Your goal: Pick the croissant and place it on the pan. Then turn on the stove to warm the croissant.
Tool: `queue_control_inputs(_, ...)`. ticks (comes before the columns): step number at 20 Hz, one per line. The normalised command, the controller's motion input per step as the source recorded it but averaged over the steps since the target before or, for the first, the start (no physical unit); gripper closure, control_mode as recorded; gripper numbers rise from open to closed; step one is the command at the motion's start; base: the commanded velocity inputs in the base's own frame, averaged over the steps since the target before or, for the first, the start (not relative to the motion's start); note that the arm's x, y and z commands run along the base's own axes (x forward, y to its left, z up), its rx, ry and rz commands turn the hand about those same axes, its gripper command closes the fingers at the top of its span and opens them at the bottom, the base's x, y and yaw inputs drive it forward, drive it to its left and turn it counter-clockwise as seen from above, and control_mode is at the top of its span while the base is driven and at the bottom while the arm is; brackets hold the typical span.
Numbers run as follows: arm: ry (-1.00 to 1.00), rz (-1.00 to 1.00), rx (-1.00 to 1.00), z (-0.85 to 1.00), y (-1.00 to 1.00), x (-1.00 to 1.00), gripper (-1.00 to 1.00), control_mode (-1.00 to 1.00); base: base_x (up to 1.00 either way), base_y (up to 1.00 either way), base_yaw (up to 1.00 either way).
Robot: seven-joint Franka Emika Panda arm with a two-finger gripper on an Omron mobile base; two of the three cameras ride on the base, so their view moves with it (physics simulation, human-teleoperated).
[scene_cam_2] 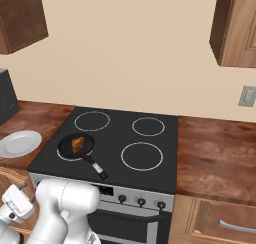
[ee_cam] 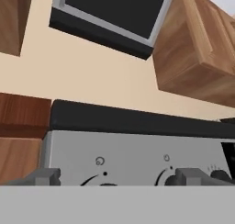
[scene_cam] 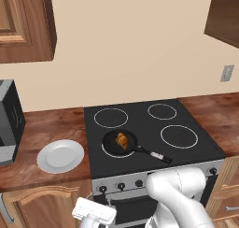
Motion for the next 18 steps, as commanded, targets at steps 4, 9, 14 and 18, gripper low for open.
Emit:
queue_control_inputs(4,0.00,0.00,0.04,0.00,-0.25,0.34,-1.00,-1.00,0.00,0.00,0.00)
queue_control_inputs(9,0.00,0.00,0.08,0.00,-0.52,0.60,-1.00,-1.00,0.00,0.00,0.00)
queue_control_inputs(14,0.00,0.01,0.05,0.00,-0.42,0.45,-1.00,-1.00,0.00,0.00,0.00)
queue_control_inputs(18,0.00,0.05,0.05,-0.08,-0.52,0.45,-1.00,-1.00,0.00,0.00,0.00)
